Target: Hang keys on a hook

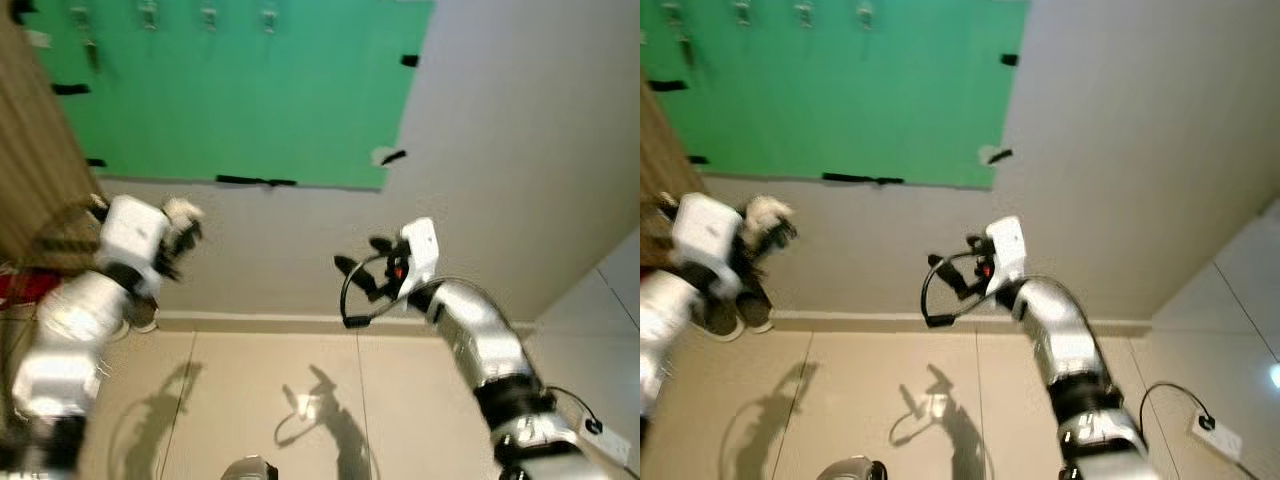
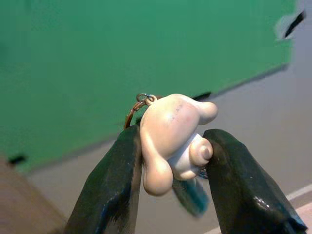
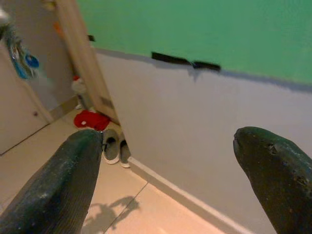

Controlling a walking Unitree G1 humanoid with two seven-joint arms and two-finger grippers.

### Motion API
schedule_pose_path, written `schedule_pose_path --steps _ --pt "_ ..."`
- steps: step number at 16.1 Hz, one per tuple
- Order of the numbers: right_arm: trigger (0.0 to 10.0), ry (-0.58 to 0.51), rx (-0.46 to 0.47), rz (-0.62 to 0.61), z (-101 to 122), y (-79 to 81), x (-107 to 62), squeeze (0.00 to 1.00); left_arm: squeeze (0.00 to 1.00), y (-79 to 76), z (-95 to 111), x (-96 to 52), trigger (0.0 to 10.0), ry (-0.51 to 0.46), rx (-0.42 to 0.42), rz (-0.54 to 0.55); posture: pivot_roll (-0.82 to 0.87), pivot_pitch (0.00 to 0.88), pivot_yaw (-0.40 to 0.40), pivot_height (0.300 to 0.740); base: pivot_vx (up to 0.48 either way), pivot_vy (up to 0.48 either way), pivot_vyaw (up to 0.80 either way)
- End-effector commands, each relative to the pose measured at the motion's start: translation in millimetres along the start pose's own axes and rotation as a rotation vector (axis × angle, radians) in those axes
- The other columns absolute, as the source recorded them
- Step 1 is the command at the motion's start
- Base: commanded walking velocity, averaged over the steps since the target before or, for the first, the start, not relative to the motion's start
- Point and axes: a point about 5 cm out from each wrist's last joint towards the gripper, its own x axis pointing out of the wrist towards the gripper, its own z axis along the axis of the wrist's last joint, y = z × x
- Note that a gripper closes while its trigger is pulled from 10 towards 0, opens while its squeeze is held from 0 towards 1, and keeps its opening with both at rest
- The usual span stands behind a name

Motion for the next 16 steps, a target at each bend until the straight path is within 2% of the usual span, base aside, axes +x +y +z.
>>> schedule_pose_path --steps 1,4,8,9,11,13,16 --pt "10.0 -0.027 -0.036 0.053 17.0 1.9 5.2 0.00 0.00 2.4 2.7 2.8 10.0 -0.017 -0.009 -0.065 0.06 0.000 -0.049 0.740 0.000 0.000 0.00" --pt "10.0 -0.013 -0.096 0.149 34.2 3.6 11.4 0.00 0.00 15.7 9.1 14.6 10.0 -0.026 0.008 -0.143 0.05 0.000 -0.053 0.740 0.000 0.000 0.00" --pt "10.0 -0.001 -0.159 0.273 51.5 12.7 22.5 0.00 0.00 0.2 32.0 40.0 10.0 -0.088 0.013 -0.353 0.05 0.000 -0.053 0.740 0.000 0.000 0.00" --pt "10.0 0.000 -0.167 0.305 55.0 15.9 25.4 0.00 0.00 -3.0 40.9 45.2 10.0 -0.118 -0.008 -0.410 0.05 0.000 -0.051 0.740 0.000 0.000 0.00" --pt "10.0 0.012 -0.186 0.354 57.8 20.7 28.5 0.00 0.00 -7.5 51.0 45.0 10.0 -0.158 -0.017 -0.530 0.05 0.000 -0.047 0.740 0.000 0.000 0.00" --pt "10.0 0.012 -0.202 0.388 61.3 23.5 30.5 0.00 0.00 -11.5 53.0 42.6 10.0 -0.143 0.029 -0.632 0.05 0.000 -0.041 0.740 0.000 0.000 0.00" --pt "10.0 0.014 -0.203 0.405 63.6 23.0 29.9 0.00 0.00 -18.3 53.2 38.7 10.0 -0.140 0.063 -0.725 0.05 0.000 -0.045 0.740 0.000 0.000 0.00"
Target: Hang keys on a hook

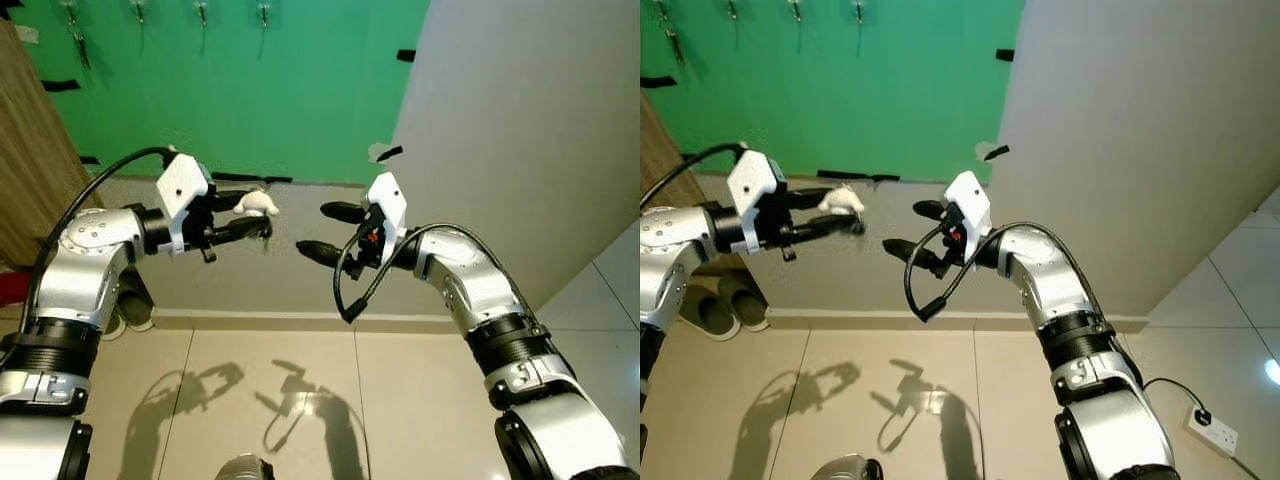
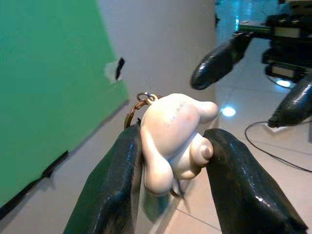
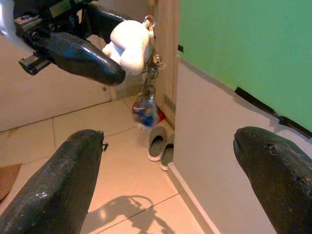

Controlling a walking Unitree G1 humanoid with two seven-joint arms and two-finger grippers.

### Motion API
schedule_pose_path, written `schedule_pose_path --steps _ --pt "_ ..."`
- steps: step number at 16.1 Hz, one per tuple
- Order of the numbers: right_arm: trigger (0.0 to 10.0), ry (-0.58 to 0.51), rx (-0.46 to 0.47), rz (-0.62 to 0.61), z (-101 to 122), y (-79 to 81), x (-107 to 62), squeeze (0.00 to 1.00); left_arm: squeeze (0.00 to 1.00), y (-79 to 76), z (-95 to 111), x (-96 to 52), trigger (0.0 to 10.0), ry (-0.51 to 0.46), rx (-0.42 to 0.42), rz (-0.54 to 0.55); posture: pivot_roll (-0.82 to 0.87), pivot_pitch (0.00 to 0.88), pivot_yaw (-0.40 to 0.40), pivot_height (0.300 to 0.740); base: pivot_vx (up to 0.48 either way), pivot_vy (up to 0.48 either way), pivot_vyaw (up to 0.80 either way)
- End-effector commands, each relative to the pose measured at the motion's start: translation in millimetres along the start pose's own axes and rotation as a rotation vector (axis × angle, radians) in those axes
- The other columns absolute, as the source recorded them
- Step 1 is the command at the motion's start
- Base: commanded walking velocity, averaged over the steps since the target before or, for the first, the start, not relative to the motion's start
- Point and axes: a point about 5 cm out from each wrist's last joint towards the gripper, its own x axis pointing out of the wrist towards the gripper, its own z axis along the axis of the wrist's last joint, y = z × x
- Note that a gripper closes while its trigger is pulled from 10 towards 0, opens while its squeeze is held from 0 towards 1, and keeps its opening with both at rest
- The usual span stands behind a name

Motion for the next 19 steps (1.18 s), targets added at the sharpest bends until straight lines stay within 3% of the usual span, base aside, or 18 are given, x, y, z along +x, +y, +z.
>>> schedule_pose_path --steps 1,4,5,6,7,9,10,11,14,16,19 --pt "10.0 0.000 -0.021 0.008 9.4 -3.4 0.3 0.00 0.00 -1.2 7.7 0.2 10.0 -0.003 0.041 -0.033 0.05 0.000 -0.045 0.740 0.000 0.000 0.00" --pt "10.0 -0.007 -0.008 0.009 7.1 -1.3 0.6 0.00 0.00 -13.2 -0.9 -2.8 10.0 0.061 0.061 -0.104 0.05 0.000 -0.049 0.740 0.000 0.000 0.00" --pt "10.0 -0.013 0.004 0.002 5.1 -0.4 -0.3 0.00 0.00 -20.7 -10.0 -7.4 10.0 0.156 0.123 -0.148 0.05 0.000 -0.051 0.740 0.000 0.000 0.00" --pt "10.0 -0.006 0.010 -0.006 0.6 -0.2 -1.9 0.00 0.00 -23.6 -20.6 -12.9 10.0 0.303 0.245 -0.181 0.06 0.000 -0.054 0.740 0.000 0.000 0.00" --pt "10.0 -0.003 0.011 -0.009 -0.5 -0.3 -2.4 0.00 0.00 -23.3 -23.2 -14.5 10.0 0.345 0.281 -0.188 0.06 0.000 -0.054 0.740 0.000 0.000 0.00" --pt "10.0 0.004 -0.004 -0.014 1.1 -2.4 -5.3 0.00 0.00 -14.9 -20.7 -17.0 10.0 0.493 0.537 -0.194 0.05 0.000 -0.056 0.740 0.000 0.000 0.00" --pt "10.0 0.004 -0.007 -0.015 2.0 -3.1 -5.8 0.00 0.00 -13.3 -19.2 -17.2 10.0 0.510 0.582 -0.193 0.05 0.000 -0.056 0.740 0.000 0.000 0.00" --pt "10.0 0.000 -0.021 -0.024 6.5 -6.0 -7.3 0.00 0.00 -2.9 -10.7 -16.4 10.0 0.569 0.778 -0.166 0.05 0.000 -0.055 0.740 0.000 0.000 0.00" --pt "10.0 -0.016 -0.035 -0.038 10.6 -6.7 -5.1 0.00 0.00 5.7 -0.6 -7.5 10.0 0.607 1.018 -0.151 0.05 0.000 -0.053 0.740 0.000 0.000 0.00" --pt "10.0 -0.001 -0.053 0.017 8.6 1.0 0.4 0.00 0.00 9.0 3.0 -0.8 10.0 0.606 1.162 -0.144 0.05 0.000 -0.050 0.740 0.000 0.000 0.00" --pt "10.0 0.002 -0.069 0.071 12.3 7.6 10.1 0.00 0.00 15.6 10.5 9.6 10.0 0.558 1.310 -0.109 0.06 0.000 -0.045 0.740 0.000 0.000 0.00"
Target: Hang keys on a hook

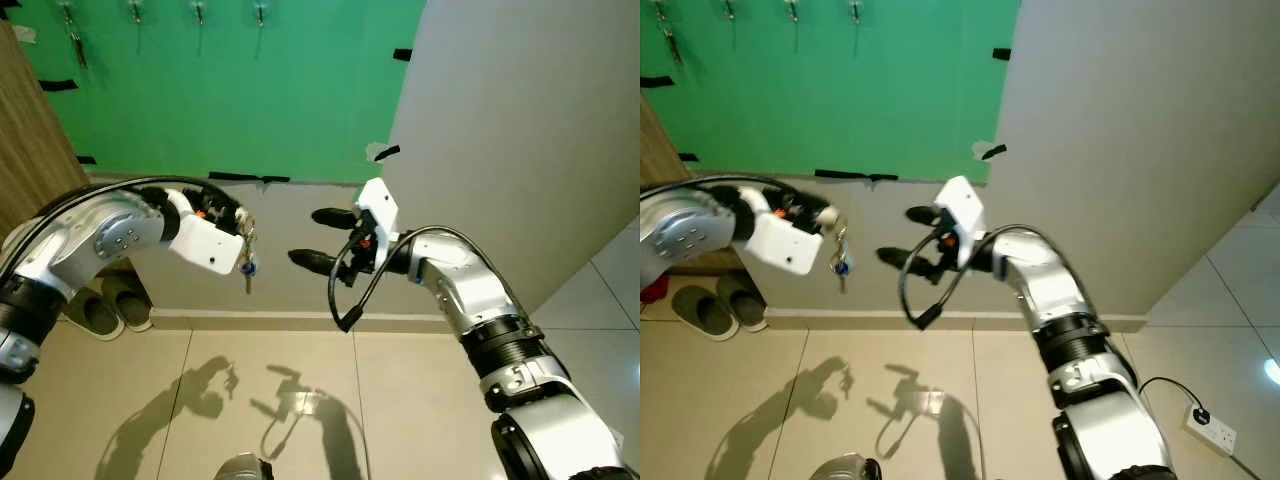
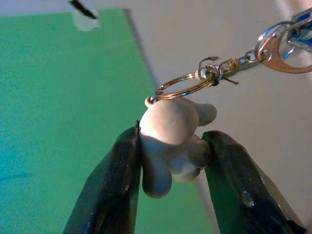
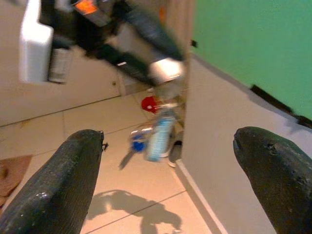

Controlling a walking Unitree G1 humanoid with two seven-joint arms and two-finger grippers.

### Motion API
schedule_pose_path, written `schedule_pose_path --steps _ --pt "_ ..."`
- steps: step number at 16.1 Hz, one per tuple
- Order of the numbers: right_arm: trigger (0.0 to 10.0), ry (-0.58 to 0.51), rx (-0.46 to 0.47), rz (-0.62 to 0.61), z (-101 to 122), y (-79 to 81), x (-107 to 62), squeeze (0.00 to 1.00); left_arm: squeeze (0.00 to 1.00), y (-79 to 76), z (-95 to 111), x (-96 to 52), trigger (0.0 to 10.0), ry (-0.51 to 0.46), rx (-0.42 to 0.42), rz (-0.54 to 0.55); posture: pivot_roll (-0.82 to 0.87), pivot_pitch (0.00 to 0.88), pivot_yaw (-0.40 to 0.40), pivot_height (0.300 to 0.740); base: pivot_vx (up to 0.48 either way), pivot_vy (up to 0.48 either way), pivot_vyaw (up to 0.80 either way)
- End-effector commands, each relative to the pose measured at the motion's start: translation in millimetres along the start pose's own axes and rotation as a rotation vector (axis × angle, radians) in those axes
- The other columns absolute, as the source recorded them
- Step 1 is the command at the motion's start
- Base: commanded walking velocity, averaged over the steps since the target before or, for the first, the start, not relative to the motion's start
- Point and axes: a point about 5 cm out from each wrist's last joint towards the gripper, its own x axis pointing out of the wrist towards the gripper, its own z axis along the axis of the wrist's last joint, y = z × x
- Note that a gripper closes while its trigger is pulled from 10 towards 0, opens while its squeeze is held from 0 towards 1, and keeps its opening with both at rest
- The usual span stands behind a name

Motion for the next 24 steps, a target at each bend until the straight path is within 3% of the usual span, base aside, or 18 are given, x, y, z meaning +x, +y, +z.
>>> schedule_pose_path --steps 1,2,3,5,6,7,9,11,12,17,22,24 --pt "10.0 -0.019 -0.058 0.018 14.3 -0.2 2.2 0.00 0.00 5.8 -2.3 4.4 10.0 0.032 0.114 0.049 0.05 0.000 -0.045 0.740 0.000 0.000 0.00" --pt "10.0 -0.022 -0.056 0.021 13.7 1.3 3.7 0.00 0.00 7.7 -3.2 8.5 10.0 0.051 0.189 0.098 0.05 0.000 -0.043 0.740 0.000 0.000 0.00" --pt "10.0 -0.023 -0.054 0.022 13.2 1.9 4.1 0.00 0.00 7.2 -2.5 9.9 9.5 0.043 0.229 0.105 0.05 0.000 -0.043 0.740 0.000 0.000 0.00" --pt "10.0 -0.027 -0.041 0.026 10.0 5.5 6.4 0.00 0.00 1.6 0.6 13.8 9.5 0.012 0.326 0.112 0.06 0.000 -0.045 0.740 0.000 0.000 0.00" --pt "10.0 -0.025 -0.039 0.031 8.4 6.9 7.5 0.00 0.00 4.0 5.2 15.2 8.5 -0.028 0.346 0.152 0.06 0.000 -0.045 0.740 0.000 0.000 0.00" --pt "10.0 -0.022 -0.036 0.042 7.8 7.6 7.9 0.00 0.00 7.5 8.5 16.1 8.2 -0.062 0.373 0.202 0.06 0.000 -0.044 0.740 0.000 0.000 0.00" --pt "10.0 -0.026 0.002 0.097 13.3 5.7 5.3 0.00 0.00 15.4 11.9 16.3 10.0 -0.106 0.438 0.287 0.05 0.000 -0.044 0.740 0.000 0.000 0.00" --pt "10.0 -0.020 0.010 0.114 14.5 4.5 3.1 0.00 0.00 18.3 13.4 16.7 10.0 -0.125 0.465 0.319 0.05 0.000 -0.047 0.740 0.000 0.000 0.00" --pt "10.0 0.019 0.012 0.148 12.4 2.5 -1.5 0.00 0.00 23.7 18.3 16.7 10.0 -0.173 0.525 0.387 0.05 0.000 -0.050 0.740 0.000 0.000 0.00" --pt "10.0 0.032 0.015 0.125 17.5 -10.4 -13.2 0.00 0.00 31.0 15.0 15.1 10.0 -0.203 0.680 0.513 0.06 0.000 -0.065 0.740 0.000 0.000 0.00" --pt "10.0 0.054 -0.005 0.096 20.4 -19.8 -19.2 0.00 0.00 24.6 13.9 14.4 10.0 -0.241 0.717 0.548 0.06 0.000 -0.071 0.740 0.000 0.000 0.00" --pt "10.0 -0.009 0.004 0.042 27.6 -23.4 -20.8 0.00 0.00 19.7 11.9 13.7 10.0 -0.228 0.630 0.577 0.06 0.000 -0.069 0.740 0.000 0.000 0.00"
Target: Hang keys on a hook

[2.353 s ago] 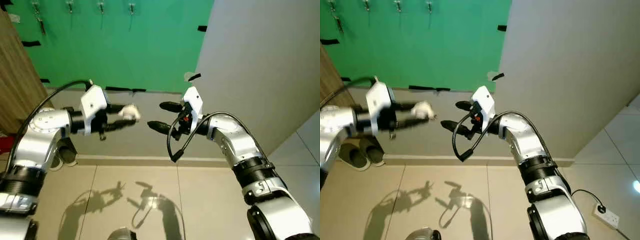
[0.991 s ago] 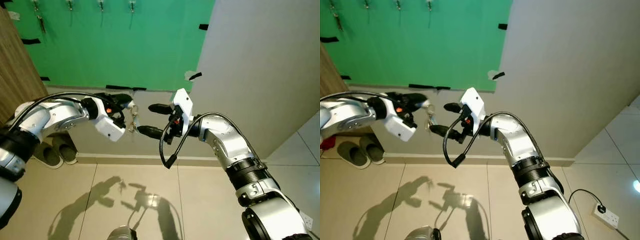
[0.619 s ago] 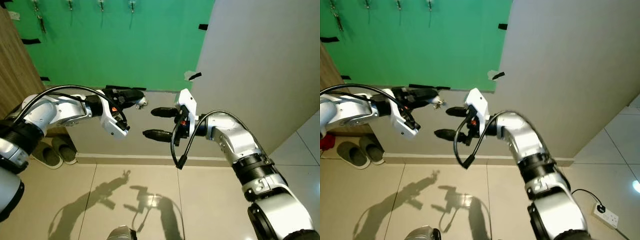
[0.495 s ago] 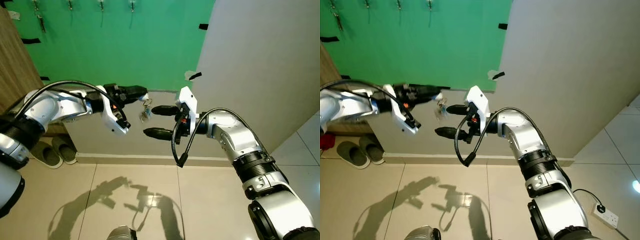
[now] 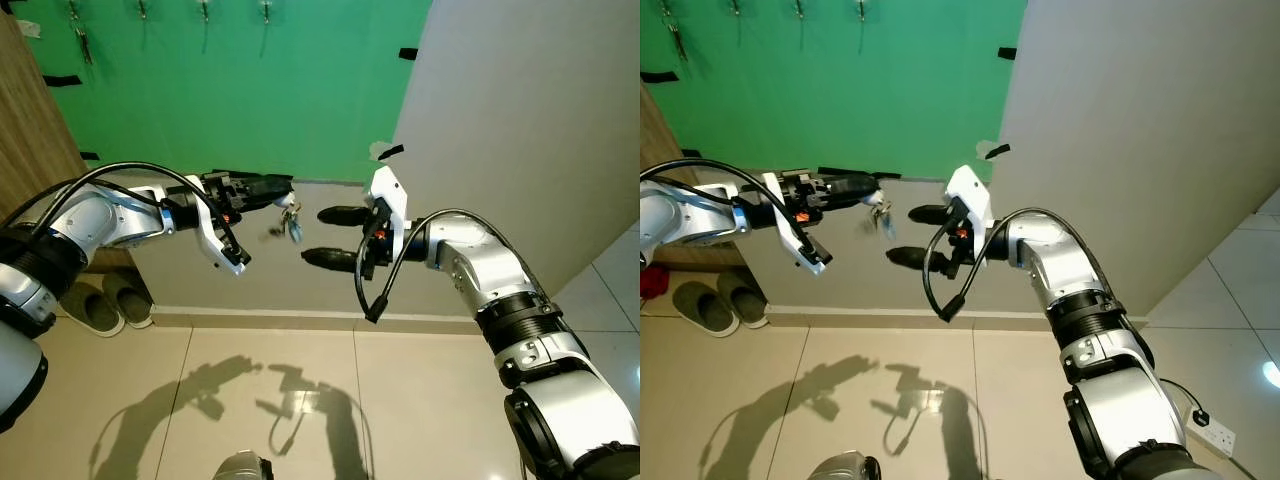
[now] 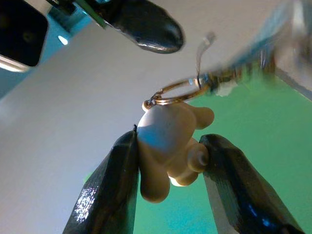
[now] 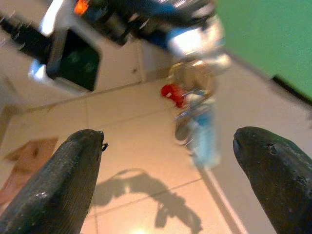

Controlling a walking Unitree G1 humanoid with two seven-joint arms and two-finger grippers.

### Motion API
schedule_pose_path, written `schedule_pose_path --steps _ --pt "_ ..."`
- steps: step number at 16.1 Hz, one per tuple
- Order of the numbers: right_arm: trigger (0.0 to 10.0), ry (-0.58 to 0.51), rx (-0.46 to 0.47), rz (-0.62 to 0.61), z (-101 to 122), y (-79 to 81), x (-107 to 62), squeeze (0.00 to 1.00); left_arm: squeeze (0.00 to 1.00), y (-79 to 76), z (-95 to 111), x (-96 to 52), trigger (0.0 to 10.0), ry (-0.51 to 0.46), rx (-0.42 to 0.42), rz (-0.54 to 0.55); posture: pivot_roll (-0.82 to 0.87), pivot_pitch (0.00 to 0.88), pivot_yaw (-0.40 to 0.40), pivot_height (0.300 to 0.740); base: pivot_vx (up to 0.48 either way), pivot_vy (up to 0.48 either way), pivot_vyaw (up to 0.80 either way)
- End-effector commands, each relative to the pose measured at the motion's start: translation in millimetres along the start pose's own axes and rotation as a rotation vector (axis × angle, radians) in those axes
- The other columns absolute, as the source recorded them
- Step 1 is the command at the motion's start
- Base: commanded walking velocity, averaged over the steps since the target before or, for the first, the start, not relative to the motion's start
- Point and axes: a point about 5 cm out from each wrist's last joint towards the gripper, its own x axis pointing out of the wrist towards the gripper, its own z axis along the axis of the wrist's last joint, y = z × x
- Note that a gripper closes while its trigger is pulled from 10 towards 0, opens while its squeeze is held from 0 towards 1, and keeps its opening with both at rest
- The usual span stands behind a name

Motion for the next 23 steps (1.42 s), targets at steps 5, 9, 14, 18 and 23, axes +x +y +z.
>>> schedule_pose_path --steps 5,9,14,18,23 --pt "10.0 -0.263 0.071 -0.337 14.5 -13.1 -10.4 0.00 0.00 -30.4 -8.9 -27.4 10.0 0.600 -0.867 0.152 0.04 0.000 -0.024 0.740 0.000 0.000 0.00" --pt "10.0 -0.205 0.106 -0.334 -16.7 8.5 -4.2 0.00 0.00 -77.8 48.8 -42.9 10.0 0.582 -1.571 -0.291 0.03 0.000 -0.012 0.740 0.000 0.000 0.00" --pt "10.0 -0.267 0.223 -0.529 -29.9 12.3 0.1 0.00 0.00 -57.0 16.6 -45.4 10.0 0.598 -2.190 0.391 0.02 0.000 0.005 0.740 0.000 0.000 0.00" --pt "10.0 -0.315 0.216 -0.826 -39.4 12.5 -6.1 0.00 0.00 -41.7 25.2 -38.3 10.0 0.733 -2.340 0.861 0.02 0.000 0.003 0.740 0.000 0.000 0.00" --pt "10.0 -0.318 0.212 -0.873 -45.7 10.0 -9.9 0.00 0.00 -37.2 72.8 -22.3 10.0 0.906 -2.360 0.884 0.03 0.000 0.010 0.740 0.000 0.000 0.00"
